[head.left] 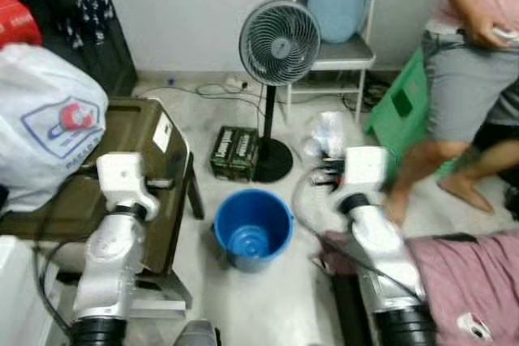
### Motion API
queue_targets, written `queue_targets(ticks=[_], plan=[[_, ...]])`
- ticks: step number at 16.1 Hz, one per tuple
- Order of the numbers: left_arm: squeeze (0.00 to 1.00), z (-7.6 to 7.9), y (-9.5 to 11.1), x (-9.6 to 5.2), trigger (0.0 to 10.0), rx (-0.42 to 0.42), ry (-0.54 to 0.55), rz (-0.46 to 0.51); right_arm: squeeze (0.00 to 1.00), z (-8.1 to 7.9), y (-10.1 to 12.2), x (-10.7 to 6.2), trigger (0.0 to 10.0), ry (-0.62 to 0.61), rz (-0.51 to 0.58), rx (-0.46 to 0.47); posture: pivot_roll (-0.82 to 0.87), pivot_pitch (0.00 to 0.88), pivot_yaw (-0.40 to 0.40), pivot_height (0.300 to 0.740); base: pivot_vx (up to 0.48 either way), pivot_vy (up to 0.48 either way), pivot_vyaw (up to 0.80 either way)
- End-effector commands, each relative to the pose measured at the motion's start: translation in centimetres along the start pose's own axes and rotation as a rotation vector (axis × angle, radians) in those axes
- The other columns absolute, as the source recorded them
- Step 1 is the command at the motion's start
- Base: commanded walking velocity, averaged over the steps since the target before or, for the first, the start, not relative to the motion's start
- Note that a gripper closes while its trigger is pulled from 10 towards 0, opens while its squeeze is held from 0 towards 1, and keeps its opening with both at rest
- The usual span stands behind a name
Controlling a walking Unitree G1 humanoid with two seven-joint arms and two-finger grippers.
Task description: Clean up the room
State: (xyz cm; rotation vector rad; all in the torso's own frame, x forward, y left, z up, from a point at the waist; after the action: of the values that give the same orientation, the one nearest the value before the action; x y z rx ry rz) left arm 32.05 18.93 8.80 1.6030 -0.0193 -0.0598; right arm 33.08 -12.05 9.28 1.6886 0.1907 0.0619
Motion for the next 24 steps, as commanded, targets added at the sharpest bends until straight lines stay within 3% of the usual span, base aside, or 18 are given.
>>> queue_targets(ticks=[1, 9, 24], plan=[[0.0, 0.8, 0.3, 0.1, 10.0, 0.001, -0.033, 0.01, 0.0, 1.0, 0.5, -0.2, 10.0, -0.028, 0.011, -0.02, 0.0, 0.0, -0.019, 0.74, 0.0, 0.0, 0.8], [0.0, 2.1, 0.8, -0.2, 10.0, -0.064, -0.123, 0.034, 0.0, 1.2, 0.6, -0.2, 10.0, -0.034, 0.012, -0.003, 0.0, 0.0, -0.02, 0.74, 0.0, 0.0, 0.19], [0.0, 2.6, 1.1, 0.0, 10.0, -0.085, -0.155, 0.048, 0.0, 1.2, 0.6, 0.1, 10.0, -0.029, 0.01, -0.018, 0.0, 0.0, -0.025, 0.74, 0.326, 0.0, 0.0]])
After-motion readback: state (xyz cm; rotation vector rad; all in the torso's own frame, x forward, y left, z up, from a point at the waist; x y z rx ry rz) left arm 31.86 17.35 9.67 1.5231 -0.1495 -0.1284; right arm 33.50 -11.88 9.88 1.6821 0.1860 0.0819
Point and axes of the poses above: a point about 5 cm out from each wrist's last joint towards the gripper, its own x axis pointing out of the wrist towards the gripper, its own y axis along the axis of the wrist's last joint, z = x × y, the point moved 5 cm from there along x, pointing out of the wrist towards the gripper, and after that the axes turned 5 degrees about x, right-handed, at the moved point
